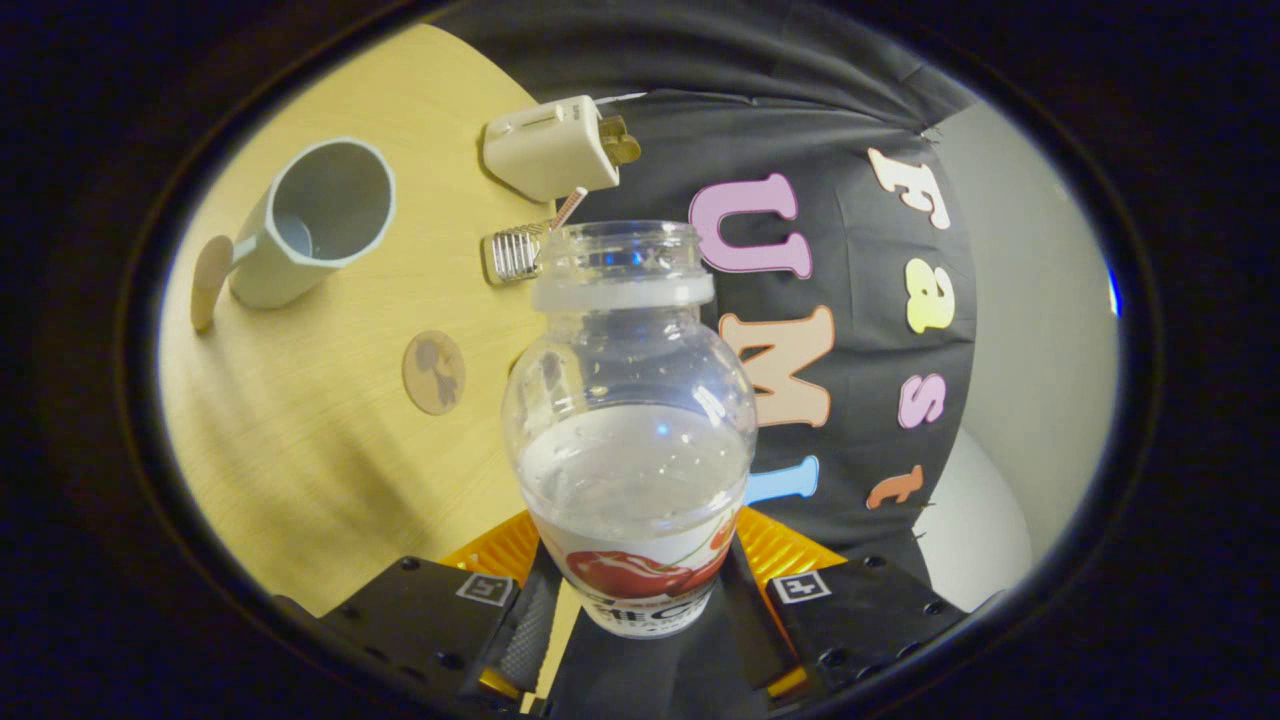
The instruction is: Take the bottle from table, then pour the juice into the cup, finally place the bottle on the coaster
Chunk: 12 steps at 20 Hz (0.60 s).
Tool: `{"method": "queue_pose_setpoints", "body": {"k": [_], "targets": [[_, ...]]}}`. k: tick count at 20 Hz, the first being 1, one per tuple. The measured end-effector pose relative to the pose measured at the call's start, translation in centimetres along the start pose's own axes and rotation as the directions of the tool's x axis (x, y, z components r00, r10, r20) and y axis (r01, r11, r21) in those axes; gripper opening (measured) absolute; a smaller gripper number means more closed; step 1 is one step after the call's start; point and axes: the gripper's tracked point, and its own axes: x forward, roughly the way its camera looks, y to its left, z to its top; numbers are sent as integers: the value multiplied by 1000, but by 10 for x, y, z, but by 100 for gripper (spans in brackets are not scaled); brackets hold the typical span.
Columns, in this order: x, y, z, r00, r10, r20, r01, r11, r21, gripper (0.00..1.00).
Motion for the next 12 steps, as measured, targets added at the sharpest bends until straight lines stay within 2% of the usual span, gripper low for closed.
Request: {"method": "queue_pose_setpoints", "body": {"k": [12], "targets": [[-4, 14, 31, 997, 31, 71, -18, 984, -177, 78]]}}
